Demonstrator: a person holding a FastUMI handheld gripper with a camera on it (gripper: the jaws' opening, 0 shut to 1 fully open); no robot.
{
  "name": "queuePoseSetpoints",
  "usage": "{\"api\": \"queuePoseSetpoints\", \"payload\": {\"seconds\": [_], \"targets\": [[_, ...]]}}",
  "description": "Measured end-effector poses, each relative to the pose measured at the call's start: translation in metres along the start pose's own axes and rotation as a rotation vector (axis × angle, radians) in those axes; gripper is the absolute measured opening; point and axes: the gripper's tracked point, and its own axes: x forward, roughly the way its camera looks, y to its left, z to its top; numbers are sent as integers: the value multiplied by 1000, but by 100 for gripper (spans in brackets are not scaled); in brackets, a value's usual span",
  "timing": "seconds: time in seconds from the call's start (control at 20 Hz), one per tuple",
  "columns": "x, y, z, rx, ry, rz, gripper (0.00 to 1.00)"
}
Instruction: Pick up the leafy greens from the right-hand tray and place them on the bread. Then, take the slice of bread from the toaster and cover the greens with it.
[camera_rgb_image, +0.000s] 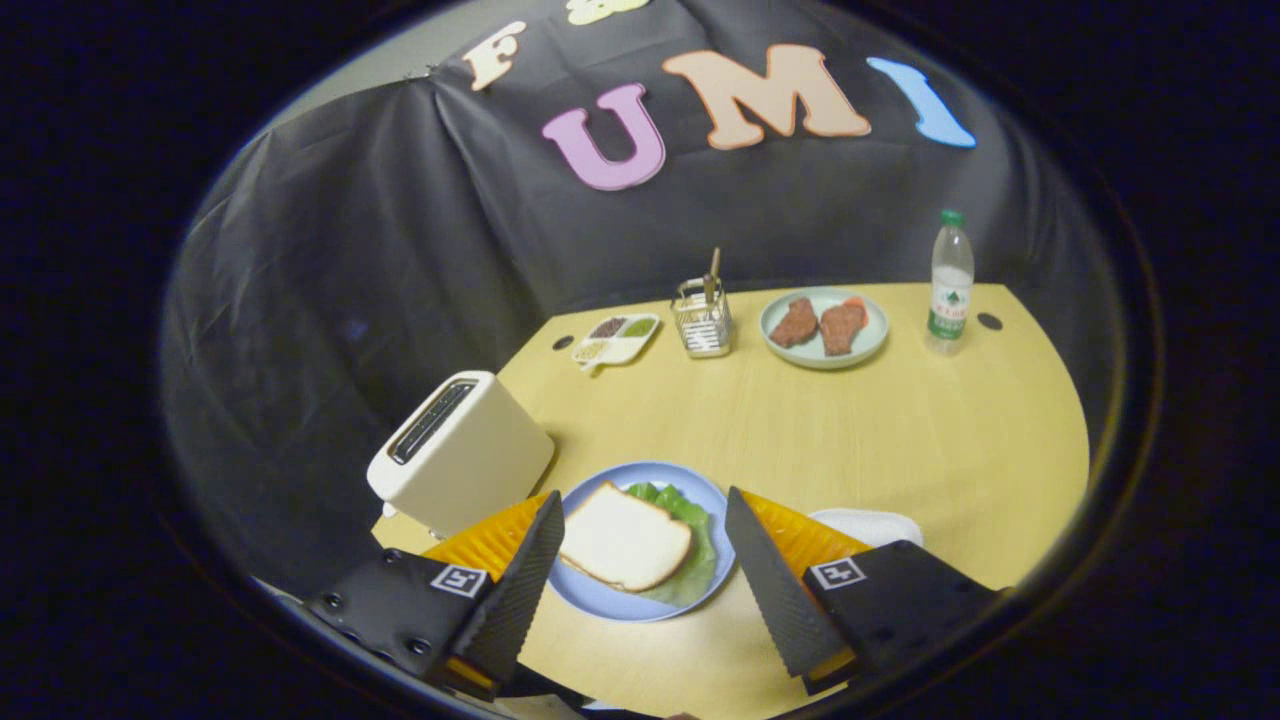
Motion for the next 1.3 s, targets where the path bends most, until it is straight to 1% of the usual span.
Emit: {"api": "queuePoseSetpoints", "payload": {"seconds": [0.1,0.25,0.45,0.65,0.8,1.1,1.15,1.3], "targets": [[-18,-5,19,-59,-83,-37,100],[-49,-17,43,-146,-214,-135,100],[-93,-23,65,-190,-346,-225,100],[-137,-39,82,-240,-446,-348,100],[-169,-41,91,-238,-527,-409,100],[-214,-47,95,-226,-651,-512,100],[-225,-45,96,-218,-665,-521,100],[-231,-46,97,-179,-694,-529,100]]}}
